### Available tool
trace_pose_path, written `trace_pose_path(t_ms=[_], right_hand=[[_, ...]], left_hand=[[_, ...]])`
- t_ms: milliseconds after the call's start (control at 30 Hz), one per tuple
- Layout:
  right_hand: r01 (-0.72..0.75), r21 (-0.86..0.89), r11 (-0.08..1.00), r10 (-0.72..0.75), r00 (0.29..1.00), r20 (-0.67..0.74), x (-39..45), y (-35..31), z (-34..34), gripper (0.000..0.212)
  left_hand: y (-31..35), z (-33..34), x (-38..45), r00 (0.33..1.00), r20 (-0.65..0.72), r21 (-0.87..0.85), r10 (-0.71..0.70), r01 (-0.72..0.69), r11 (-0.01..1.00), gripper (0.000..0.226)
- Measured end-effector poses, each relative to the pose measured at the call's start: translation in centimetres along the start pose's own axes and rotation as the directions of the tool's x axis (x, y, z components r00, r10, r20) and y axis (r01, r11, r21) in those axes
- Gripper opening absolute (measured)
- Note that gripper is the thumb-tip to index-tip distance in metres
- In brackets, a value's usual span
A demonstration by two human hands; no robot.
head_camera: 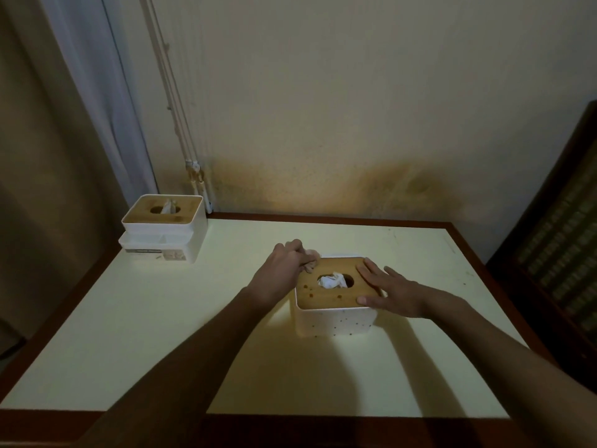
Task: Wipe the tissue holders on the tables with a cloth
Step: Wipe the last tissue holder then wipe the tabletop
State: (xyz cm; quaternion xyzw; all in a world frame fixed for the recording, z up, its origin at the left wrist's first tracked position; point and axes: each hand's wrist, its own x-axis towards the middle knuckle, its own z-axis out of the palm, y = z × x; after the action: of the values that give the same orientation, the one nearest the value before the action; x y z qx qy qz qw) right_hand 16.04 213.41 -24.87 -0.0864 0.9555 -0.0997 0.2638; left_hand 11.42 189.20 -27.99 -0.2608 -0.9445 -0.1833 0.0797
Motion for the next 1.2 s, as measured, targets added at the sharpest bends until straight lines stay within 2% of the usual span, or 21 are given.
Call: trace_pose_path(t_ms=[200,333,467,633,767,1033,1200], right_hand=[[-0.035,-0.084,0.996,0.042,0.996,0.08,0.6,-0.1,-0.5,0.081],[-0.061,-0.114,0.992,0.074,0.992,0.106,0.9,-0.5,-0.8,0.081],[-0.063,-0.135,0.989,0.08,0.989,0.123,1.1,-0.7,-0.9,0.081],[-0.062,-0.153,0.986,0.083,0.987,0.137,1.4,-0.4,-0.9,0.082],[-0.071,-0.14,0.988,0.088,0.989,0.123,1.4,-0.6,-0.8,0.08],[-0.101,-0.202,0.974,0.12,0.989,0.082,1.5,-0.2,-0.5,0.078],[-0.101,-0.171,0.98,0.112,0.992,0.054,0.9,-0.4,-0.3,0.078]], left_hand=[[1.5,-0.6,-2.5,0.993,0.085,-0.049,0.082,-0.078,0.996,0.034],[1.7,-0.9,-5.4,0.965,0.111,-0.133,0.236,-0.221,0.966,0.025],[0.8,-1.4,-4.1,0.963,0.228,-0.196,0.147,-0.102,0.975,0.031],[0.3,-0.7,-1.0,0.997,0.072,-0.103,-0.007,0.014,0.995,0.033],[0.2,0.2,0.4,0.994,-0.025,-0.022,-0.106,0.105,0.994,0.032],[3.0,-0.1,-4.3,0.993,0.019,-0.135,-0.113,0.114,0.984,0.032],[4.4,0.2,-7.1,0.987,-0.148,-0.132,-0.066,0.046,0.99,0.019]])
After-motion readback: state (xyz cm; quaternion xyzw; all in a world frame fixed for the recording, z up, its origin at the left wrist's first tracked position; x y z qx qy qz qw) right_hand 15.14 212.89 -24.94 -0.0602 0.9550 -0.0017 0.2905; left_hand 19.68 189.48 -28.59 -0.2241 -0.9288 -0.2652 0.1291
